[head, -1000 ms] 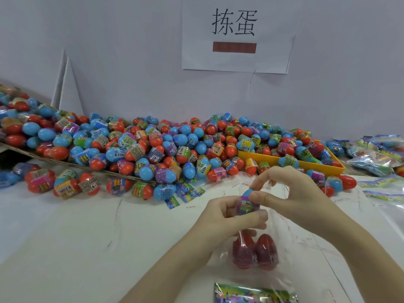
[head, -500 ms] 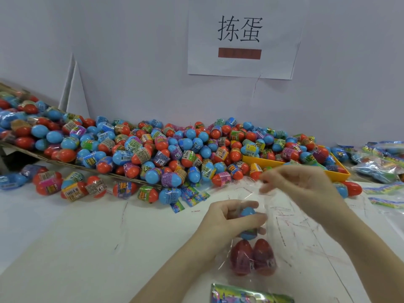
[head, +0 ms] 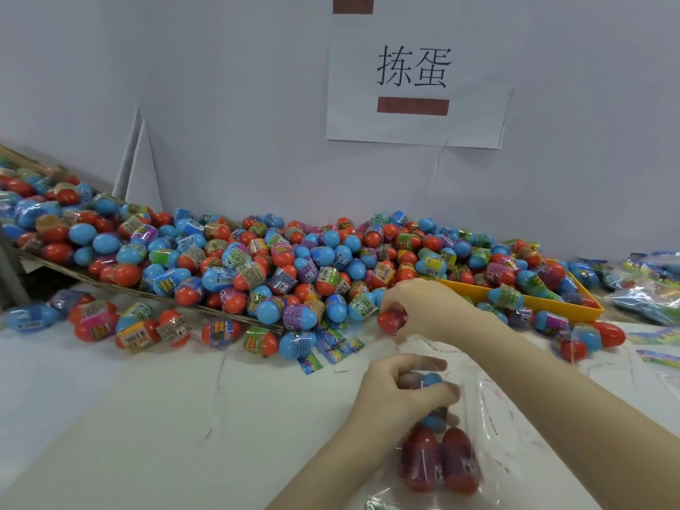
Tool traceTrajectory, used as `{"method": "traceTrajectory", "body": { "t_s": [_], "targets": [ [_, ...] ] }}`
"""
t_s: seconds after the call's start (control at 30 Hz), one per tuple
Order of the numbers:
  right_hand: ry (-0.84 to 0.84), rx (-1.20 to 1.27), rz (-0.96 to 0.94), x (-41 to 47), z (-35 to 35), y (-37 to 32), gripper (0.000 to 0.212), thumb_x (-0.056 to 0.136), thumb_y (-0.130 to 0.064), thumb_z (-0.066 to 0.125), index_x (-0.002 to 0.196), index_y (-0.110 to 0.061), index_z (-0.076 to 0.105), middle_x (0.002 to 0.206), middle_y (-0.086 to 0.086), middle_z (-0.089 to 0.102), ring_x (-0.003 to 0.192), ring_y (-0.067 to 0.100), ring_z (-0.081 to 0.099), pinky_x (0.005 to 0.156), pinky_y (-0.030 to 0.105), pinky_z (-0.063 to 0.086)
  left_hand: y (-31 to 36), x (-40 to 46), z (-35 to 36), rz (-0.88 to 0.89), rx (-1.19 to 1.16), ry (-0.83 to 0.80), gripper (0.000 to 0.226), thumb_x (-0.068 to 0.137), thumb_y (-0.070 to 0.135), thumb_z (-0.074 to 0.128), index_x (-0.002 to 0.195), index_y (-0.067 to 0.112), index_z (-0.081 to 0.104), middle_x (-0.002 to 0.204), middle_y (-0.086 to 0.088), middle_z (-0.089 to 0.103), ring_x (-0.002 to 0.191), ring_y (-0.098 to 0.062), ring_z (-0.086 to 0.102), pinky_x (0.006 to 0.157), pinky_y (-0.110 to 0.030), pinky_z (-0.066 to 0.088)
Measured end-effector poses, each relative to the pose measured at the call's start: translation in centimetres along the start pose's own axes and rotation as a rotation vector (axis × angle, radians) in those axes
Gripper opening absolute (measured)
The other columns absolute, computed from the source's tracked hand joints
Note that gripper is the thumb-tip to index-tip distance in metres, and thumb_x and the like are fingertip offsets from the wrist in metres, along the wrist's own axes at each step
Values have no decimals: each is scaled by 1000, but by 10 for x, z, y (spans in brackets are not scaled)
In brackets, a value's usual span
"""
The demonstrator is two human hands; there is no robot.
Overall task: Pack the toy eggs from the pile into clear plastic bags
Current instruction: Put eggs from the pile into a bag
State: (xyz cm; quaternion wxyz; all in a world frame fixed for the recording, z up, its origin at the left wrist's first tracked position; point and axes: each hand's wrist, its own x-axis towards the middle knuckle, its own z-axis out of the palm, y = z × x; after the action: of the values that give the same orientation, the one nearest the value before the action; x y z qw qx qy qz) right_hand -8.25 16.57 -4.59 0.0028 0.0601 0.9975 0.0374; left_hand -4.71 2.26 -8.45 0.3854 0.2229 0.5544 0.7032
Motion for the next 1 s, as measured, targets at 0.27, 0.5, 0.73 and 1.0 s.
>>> {"method": "traceTrajectory", "body": {
  "t_s": [0.27, 0.5, 0.73, 1.0],
  "targets": [
    [686, 1198, 190, -82, -55, 10, 37, 62, -21, 78, 87, -30, 53, 80, -8, 67, 74, 7, 63, 58, 15, 48, 3, 2, -2, 169, -65, 135, 32, 73, -3, 72, 97, 15, 64, 88, -12, 73, 68, -22, 70, 61, -25, 56],
    [549, 936, 40, -124, -36, -16, 39, 50, -55, 68, 84, -38, 61, 88, -23, 65, 86, -2, 59, 75, 6, 40, 7, -2, -1, 262, 57, 39, 31, 70, 2, 73, 100, 5, 68, 85, -8, 73, 73, -13, 69, 61, -18, 52],
    [609, 475, -13, -127, -21, -15, 32, 71, -47, 70, 93, -55, 49, 82, -31, 50, 93, 5, 38, 84, 14, 19, 7, -5, 1, 341, 137, 22, 9, 74, -9, 68, 80, -2, 66, 63, -6, 63, 55, -11, 61, 55, -20, 51],
    [473, 444, 3, -134, -22, -6, 16, 70, -46, 66, 76, -53, 53, 83, -38, 52, 95, -2, 31, 73, 28, 15, 8, -7, 2, 283, 66, 53, 22, 79, -6, 60, 86, 12, 70, 67, -4, 70, 59, -10, 64, 56, -19, 52]
  ]
}}
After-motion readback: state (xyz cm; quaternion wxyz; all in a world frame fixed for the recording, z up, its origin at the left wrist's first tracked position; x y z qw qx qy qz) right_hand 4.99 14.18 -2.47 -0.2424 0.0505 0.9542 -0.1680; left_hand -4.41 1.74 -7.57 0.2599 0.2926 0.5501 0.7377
